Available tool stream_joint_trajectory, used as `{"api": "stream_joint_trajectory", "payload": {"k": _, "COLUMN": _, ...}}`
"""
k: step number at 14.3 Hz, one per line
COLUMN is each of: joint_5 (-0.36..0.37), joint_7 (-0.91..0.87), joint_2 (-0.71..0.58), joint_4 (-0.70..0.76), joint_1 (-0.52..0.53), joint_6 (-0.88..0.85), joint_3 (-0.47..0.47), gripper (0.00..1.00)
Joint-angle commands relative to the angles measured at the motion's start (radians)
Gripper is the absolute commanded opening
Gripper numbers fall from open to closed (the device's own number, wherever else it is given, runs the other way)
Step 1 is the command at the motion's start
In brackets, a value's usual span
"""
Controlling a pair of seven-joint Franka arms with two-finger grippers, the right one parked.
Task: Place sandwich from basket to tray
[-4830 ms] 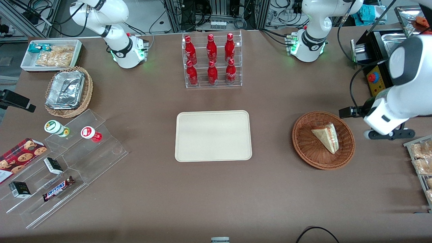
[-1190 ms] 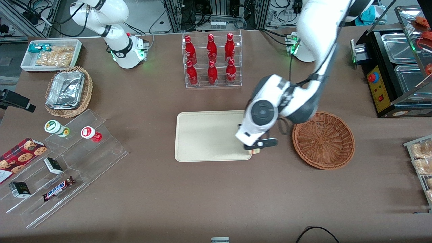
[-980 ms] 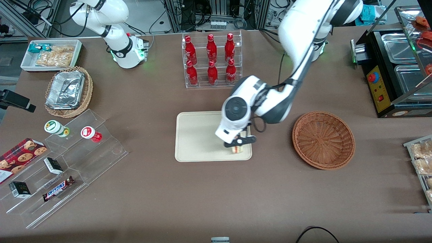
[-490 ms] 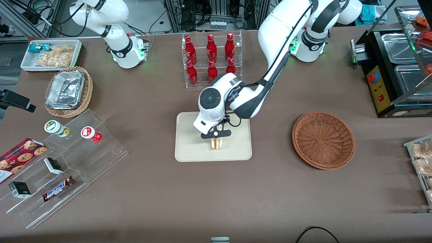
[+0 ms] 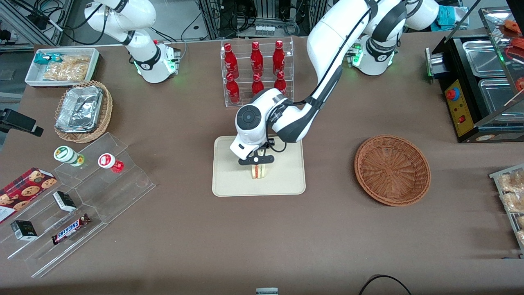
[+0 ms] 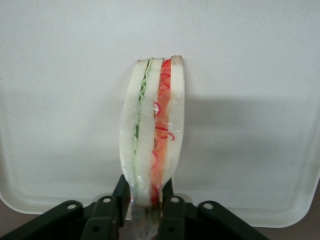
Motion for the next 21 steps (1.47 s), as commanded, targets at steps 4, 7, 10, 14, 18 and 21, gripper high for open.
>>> {"api": "stream_joint_trajectory", "payload": {"k": 4, "joint_5": 0.017, "joint_7": -0.010, "joint_2": -0.088, "joint_4": 0.005, "joint_1": 0.017, "joint_6": -0.018, "joint_3": 0.031, "gripper": 1.00}}
{"api": "stream_joint_trajectory", "payload": {"k": 7, "joint_5": 0.000, "joint_7": -0.021, "joint_2": -0.149, "joint_4": -0.016, "joint_1": 0.033, "joint_6": -0.151, "joint_3": 0.070, "gripper": 1.00}}
{"api": "stream_joint_trajectory", "payload": {"k": 10, "joint_5": -0.015, "joint_7": -0.001, "joint_2": -0.279, "joint_4": -0.140, "joint_1": 0.123, "joint_6": -0.184, "joint_3": 0.085, "gripper": 1.00}}
{"api": "stream_joint_trajectory", "payload": {"k": 14, "joint_5": -0.017, "joint_7": 0.199, "joint_2": -0.475, "joint_4": -0.350, "joint_1": 0.247, "joint_6": -0.189, "joint_3": 0.085, "gripper": 1.00}}
{"api": "stream_joint_trajectory", "payload": {"k": 18, "joint_5": -0.032, "joint_7": 0.391, "joint_2": -0.600, "joint_4": -0.445, "joint_1": 0.367, "joint_6": -0.276, "joint_3": 0.085, "gripper": 1.00}}
{"api": "stream_joint_trajectory", "payload": {"k": 21, "joint_5": -0.032, "joint_7": 0.505, "joint_2": -0.667, "joint_4": -0.443, "joint_1": 0.450, "joint_6": -0.394, "joint_3": 0.086, "gripper": 1.00}}
